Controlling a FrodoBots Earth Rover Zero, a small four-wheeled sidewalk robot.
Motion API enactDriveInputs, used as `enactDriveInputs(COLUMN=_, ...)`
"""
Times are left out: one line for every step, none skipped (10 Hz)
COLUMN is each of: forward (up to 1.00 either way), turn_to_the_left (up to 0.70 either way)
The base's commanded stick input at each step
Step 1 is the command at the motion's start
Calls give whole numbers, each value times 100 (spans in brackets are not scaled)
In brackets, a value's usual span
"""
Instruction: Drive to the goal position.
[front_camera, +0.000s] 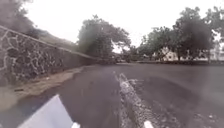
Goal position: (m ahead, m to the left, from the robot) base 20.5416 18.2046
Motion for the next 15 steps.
enactDriveInputs(forward=45, turn_to_the_left=0)
enactDriveInputs(forward=45, turn_to_the_left=0)
enactDriveInputs(forward=45, turn_to_the_left=0)
enactDriveInputs(forward=45, turn_to_the_left=0)
enactDriveInputs(forward=45, turn_to_the_left=0)
enactDriveInputs(forward=45, turn_to_the_left=0)
enactDriveInputs(forward=45, turn_to_the_left=0)
enactDriveInputs(forward=45, turn_to_the_left=0)
enactDriveInputs(forward=45, turn_to_the_left=0)
enactDriveInputs(forward=45, turn_to_the_left=0)
enactDriveInputs(forward=45, turn_to_the_left=0)
enactDriveInputs(forward=45, turn_to_the_left=0)
enactDriveInputs(forward=45, turn_to_the_left=0)
enactDriveInputs(forward=45, turn_to_the_left=0)
enactDriveInputs(forward=45, turn_to_the_left=-2)
